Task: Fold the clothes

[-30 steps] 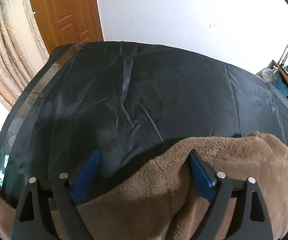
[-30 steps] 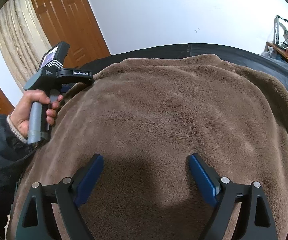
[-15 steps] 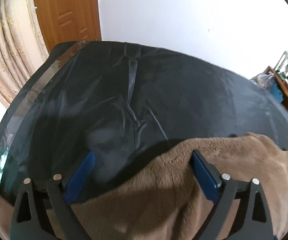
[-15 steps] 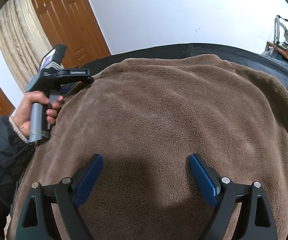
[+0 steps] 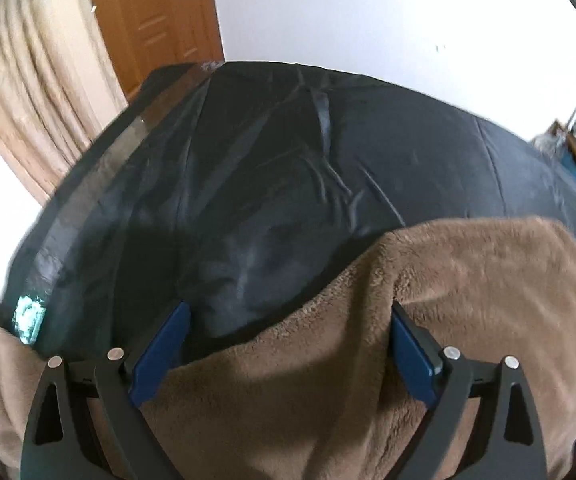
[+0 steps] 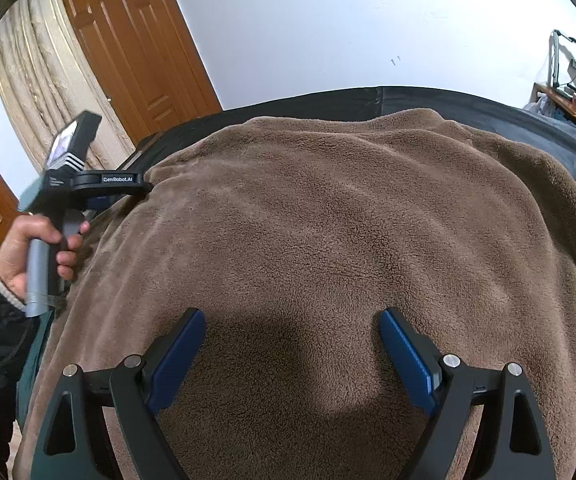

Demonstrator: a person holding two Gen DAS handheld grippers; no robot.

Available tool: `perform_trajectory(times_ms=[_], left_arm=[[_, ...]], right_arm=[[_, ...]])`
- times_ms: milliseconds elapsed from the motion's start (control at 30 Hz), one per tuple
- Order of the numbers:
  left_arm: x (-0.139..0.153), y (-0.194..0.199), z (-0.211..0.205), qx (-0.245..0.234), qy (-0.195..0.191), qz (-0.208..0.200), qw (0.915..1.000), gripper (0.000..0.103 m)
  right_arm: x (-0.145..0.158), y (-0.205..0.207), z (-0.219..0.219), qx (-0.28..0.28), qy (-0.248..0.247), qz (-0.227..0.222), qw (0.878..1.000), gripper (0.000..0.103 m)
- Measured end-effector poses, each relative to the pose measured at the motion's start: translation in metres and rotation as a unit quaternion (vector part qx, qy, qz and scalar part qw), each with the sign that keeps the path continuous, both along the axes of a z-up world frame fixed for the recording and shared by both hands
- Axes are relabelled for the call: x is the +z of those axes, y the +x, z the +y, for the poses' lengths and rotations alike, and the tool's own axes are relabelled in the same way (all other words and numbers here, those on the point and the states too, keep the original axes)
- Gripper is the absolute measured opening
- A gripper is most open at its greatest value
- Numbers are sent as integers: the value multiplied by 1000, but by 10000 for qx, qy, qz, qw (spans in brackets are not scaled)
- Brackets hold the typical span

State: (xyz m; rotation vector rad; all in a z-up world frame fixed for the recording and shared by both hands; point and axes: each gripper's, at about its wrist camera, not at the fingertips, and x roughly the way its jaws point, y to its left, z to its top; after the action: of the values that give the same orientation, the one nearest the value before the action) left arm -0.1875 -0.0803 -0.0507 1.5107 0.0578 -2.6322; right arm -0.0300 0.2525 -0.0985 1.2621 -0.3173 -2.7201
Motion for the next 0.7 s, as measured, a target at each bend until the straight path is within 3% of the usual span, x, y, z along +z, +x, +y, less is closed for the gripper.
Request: perform_trajectory(times_ms=[167,400,567,700], left_arm=[[2,-5,9,0,-395,156,9991,97],[8,10,1,-7,-114,-46,9999,97],[31,48,9,-461,-242,163,9985,97],[32,78,12,-730,-341,102,9967,97]], right_arm=[[0,0,2,4,23,-6,10000,90],[-2,1,5,8,10,0,10000,91],[-2,1,2,6,11,3,10000,91],[-1,1,1,3,20,2,10000,91]])
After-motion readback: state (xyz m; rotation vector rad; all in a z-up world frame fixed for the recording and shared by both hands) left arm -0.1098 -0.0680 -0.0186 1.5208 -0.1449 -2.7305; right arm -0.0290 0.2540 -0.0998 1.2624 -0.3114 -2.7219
